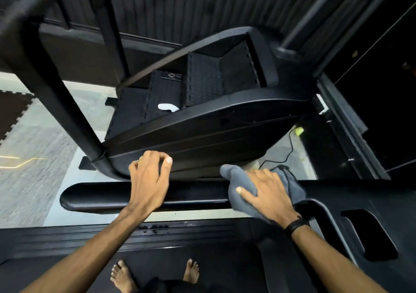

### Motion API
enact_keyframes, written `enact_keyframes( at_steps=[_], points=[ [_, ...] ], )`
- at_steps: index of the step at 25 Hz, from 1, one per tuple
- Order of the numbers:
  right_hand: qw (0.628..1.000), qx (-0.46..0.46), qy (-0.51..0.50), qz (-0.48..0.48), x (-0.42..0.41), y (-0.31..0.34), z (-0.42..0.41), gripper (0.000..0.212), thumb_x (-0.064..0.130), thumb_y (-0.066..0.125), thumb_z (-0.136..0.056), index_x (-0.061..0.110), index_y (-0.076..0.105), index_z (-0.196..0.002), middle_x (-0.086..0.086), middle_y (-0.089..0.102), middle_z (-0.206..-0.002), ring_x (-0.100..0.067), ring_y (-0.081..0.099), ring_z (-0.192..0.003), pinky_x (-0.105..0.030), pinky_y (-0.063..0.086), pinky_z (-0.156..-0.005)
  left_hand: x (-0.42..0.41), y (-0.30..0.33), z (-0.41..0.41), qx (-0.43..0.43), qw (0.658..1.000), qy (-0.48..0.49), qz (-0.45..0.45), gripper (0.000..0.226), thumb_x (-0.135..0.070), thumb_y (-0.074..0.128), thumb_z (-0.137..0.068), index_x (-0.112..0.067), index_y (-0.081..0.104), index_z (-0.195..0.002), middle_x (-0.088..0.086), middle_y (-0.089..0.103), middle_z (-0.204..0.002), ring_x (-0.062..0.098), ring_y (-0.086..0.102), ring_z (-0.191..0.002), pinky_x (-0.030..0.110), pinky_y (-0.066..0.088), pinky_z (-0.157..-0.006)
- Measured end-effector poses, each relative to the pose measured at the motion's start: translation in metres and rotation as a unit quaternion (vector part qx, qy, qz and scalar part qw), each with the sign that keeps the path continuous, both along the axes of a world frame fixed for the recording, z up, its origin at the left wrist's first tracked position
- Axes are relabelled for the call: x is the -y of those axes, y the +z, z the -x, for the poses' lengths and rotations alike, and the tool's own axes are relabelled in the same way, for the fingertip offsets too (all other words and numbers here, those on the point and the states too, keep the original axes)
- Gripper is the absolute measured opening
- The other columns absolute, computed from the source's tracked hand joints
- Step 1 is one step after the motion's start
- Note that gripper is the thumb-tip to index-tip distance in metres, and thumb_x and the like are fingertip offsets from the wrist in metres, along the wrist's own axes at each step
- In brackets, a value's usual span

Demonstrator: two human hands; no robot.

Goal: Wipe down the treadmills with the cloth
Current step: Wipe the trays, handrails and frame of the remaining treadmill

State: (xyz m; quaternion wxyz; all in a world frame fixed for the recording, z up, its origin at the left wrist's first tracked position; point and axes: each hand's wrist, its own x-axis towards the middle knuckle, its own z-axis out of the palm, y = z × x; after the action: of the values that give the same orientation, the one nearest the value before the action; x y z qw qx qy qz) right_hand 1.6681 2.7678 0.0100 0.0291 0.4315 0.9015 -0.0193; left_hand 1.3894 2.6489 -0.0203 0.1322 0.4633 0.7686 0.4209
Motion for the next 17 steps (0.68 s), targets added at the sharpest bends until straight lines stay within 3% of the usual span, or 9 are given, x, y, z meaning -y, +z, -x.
enact_keyframes(
  at_steps=[2, 5, 7, 8, 10, 13, 15, 17],
  points=[
    [0.993, 0.056, -0.082, 0.070, -0.040, -0.002, -0.012, 0.047, 0.063, 0.034, -0.091, 0.028, 0.065, -0.095, 0.003, 0.070, -0.097, -0.024, 0.062, -0.093, -0.042, 0.047, -0.084, 0.006, 0.003, -0.001, -0.016, 1.000, 0.025, -0.005, 0.033, -0.046, 0.031, -0.098, -0.025, 0.057, -0.098, -0.010, 0.055, -0.101, 0.011, 0.051, -0.097, 0.035, 0.024, -0.099],
    [0.943, 0.075, -0.170, 0.277, -0.081, -0.020, 0.019, 0.070, 0.067, 0.041, -0.093, 0.014, 0.058, -0.135, -0.013, 0.056, -0.141, -0.031, 0.049, -0.132, -0.041, 0.035, -0.111, 0.027, 0.006, -0.001, -0.033, 0.996, 0.081, -0.006, 0.033, -0.045, 0.032, -0.098, -0.025, 0.057, -0.097, -0.010, 0.055, -0.101, 0.012, 0.051, -0.096, 0.033, 0.023, -0.098],
    [0.928, 0.084, -0.104, 0.349, -0.072, -0.035, 0.076, 0.062, 0.054, 0.042, -0.101, 0.013, 0.047, -0.147, -0.011, 0.043, -0.154, -0.028, 0.036, -0.144, -0.037, 0.026, -0.117, 0.040, 0.006, 0.002, -0.041, 0.993, 0.114, 0.009, 0.032, -0.046, 0.032, -0.099, -0.025, 0.056, -0.096, -0.009, 0.055, -0.101, 0.012, 0.051, -0.097, 0.033, 0.022, -0.099],
    [0.924, 0.082, -0.050, 0.370, -0.059, -0.044, 0.107, 0.061, 0.057, 0.041, -0.099, 0.018, 0.049, -0.146, -0.008, 0.044, -0.153, -0.027, 0.037, -0.143, -0.037, 0.026, -0.116, 0.046, 0.005, 0.004, -0.044, 0.991, 0.126, 0.019, 0.033, -0.047, 0.031, -0.099, -0.024, 0.056, -0.096, -0.009, 0.055, -0.102, 0.012, 0.050, -0.098, 0.034, 0.023, -0.100],
    [0.933, 0.078, 0.048, 0.349, -0.024, -0.042, 0.163, 0.062, 0.071, 0.038, -0.087, 0.031, 0.062, -0.127, -0.004, 0.061, -0.135, -0.030, 0.054, -0.127, -0.043, 0.039, -0.110, 0.053, 0.003, 0.012, -0.055, 0.989, 0.136, 0.032, 0.036, -0.049, 0.029, -0.099, -0.024, 0.055, -0.096, -0.008, 0.054, -0.103, 0.013, 0.049, -0.100, 0.039, 0.024, -0.102],
    [0.979, -0.043, 0.132, 0.149, 0.025, -0.024, 0.151, 0.053, 0.070, 0.028, -0.090, 0.032, 0.061, -0.106, 0.006, 0.068, -0.103, -0.019, 0.060, -0.095, -0.042, 0.047, -0.089, 0.061, 0.005, 0.039, -0.071, 0.984, 0.162, 0.035, 0.038, -0.049, 0.029, -0.099, -0.022, 0.056, -0.098, -0.008, 0.052, -0.103, 0.014, 0.048, -0.100, 0.037, 0.022, -0.102],
    [0.985, -0.043, 0.153, 0.074, 0.029, -0.018, 0.114, 0.043, 0.069, 0.029, -0.093, 0.036, 0.055, -0.103, 0.013, 0.063, -0.099, -0.013, 0.056, -0.093, -0.039, 0.044, -0.089, 0.071, 0.004, 0.063, -0.065, 0.978, 0.193, 0.037, 0.040, -0.050, 0.028, -0.099, -0.021, 0.056, -0.099, -0.006, 0.052, -0.103, 0.015, 0.049, -0.099, 0.039, 0.022, -0.103],
    [0.986, 0.027, 0.140, 0.084, -0.004, -0.035, 0.085, 0.055, 0.078, 0.027, -0.088, 0.041, 0.059, -0.114, 0.013, 0.065, -0.115, -0.012, 0.059, -0.107, -0.037, 0.045, -0.098, 0.084, 0.000, 0.087, -0.052, 0.975, 0.212, 0.047, 0.041, -0.051, 0.028, -0.099, -0.021, 0.057, -0.100, -0.003, 0.054, -0.106, 0.019, 0.051, -0.102, 0.045, 0.025, -0.105]
  ],
)
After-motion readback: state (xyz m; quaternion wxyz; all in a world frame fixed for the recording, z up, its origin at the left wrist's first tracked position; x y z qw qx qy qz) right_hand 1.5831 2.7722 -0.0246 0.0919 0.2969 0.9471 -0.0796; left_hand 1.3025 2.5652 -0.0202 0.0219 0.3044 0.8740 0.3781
